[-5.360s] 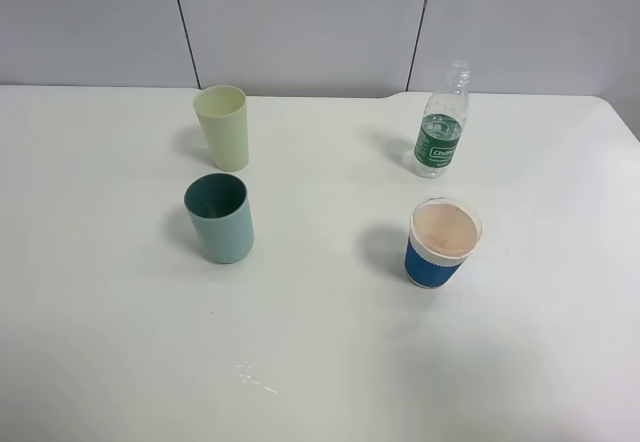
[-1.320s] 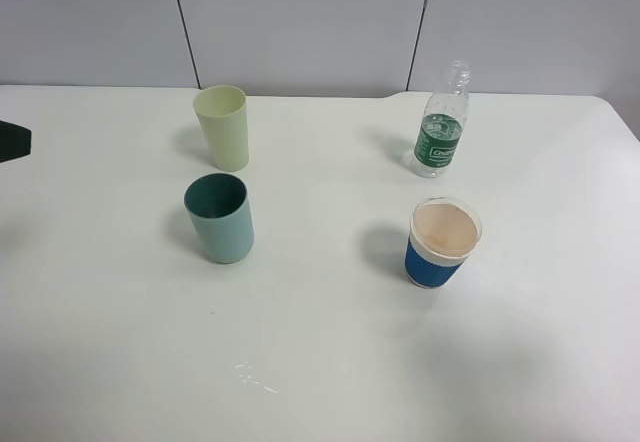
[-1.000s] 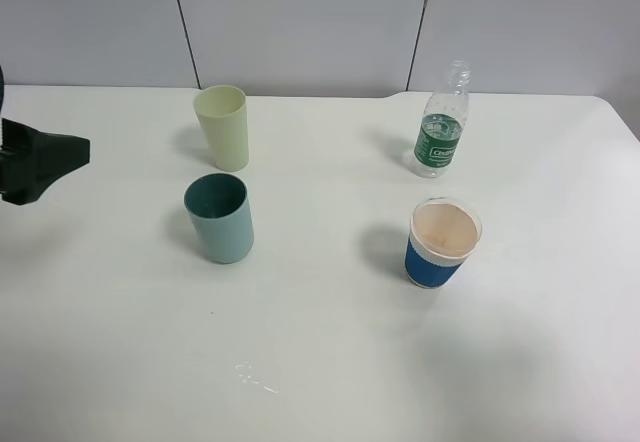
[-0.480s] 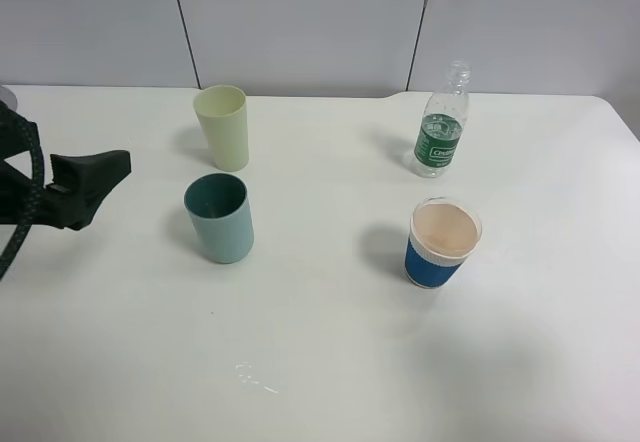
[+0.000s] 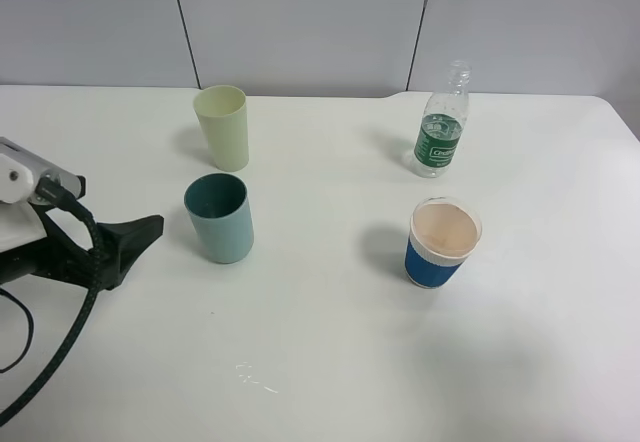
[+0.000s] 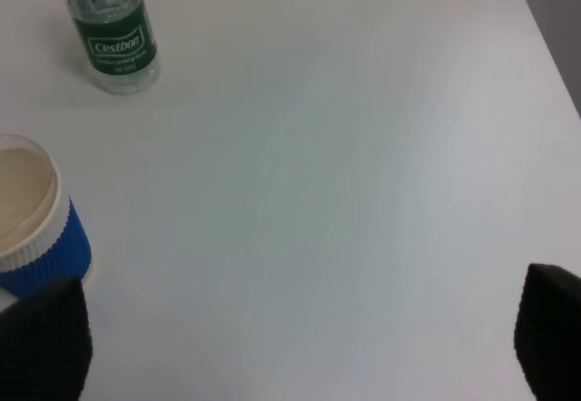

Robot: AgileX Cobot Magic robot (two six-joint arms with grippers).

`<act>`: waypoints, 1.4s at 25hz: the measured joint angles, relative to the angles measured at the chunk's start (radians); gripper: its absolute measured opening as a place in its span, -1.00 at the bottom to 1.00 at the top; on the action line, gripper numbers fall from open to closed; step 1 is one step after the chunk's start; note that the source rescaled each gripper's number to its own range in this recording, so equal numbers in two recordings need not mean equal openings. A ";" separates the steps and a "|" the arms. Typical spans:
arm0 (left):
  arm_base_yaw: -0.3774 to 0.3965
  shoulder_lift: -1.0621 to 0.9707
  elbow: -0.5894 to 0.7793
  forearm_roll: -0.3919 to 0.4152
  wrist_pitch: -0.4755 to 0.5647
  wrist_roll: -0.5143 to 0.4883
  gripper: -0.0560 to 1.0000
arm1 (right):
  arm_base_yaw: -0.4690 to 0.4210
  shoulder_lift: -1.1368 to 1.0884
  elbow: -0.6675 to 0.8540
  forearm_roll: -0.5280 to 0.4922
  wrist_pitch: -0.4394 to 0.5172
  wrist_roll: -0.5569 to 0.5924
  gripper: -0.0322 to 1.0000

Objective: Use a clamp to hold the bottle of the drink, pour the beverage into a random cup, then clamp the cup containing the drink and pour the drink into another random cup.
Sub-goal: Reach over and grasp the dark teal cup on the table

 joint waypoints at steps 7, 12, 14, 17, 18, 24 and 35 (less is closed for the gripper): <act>0.000 0.198 0.034 0.099 -0.252 0.002 1.00 | 0.000 0.000 0.000 0.000 0.000 0.000 0.71; 0.000 0.360 0.033 0.183 -0.393 0.031 1.00 | 0.000 0.000 0.000 0.000 0.000 0.000 0.71; 0.000 0.418 0.033 0.197 -0.455 0.046 1.00 | 0.000 0.000 0.000 0.000 0.000 0.000 0.71; 0.000 0.484 0.033 0.199 -0.533 0.079 1.00 | 0.000 0.000 0.000 0.000 0.000 0.000 0.71; 0.000 0.503 0.033 0.197 -0.558 0.095 1.00 | 0.000 0.000 0.000 0.000 0.000 0.000 0.71; 0.000 0.620 0.033 0.138 -0.664 0.179 1.00 | 0.000 0.000 0.000 0.000 0.000 0.000 0.71; 0.000 0.772 -0.007 0.024 -0.668 0.196 1.00 | 0.000 0.000 0.000 0.000 0.000 0.000 0.71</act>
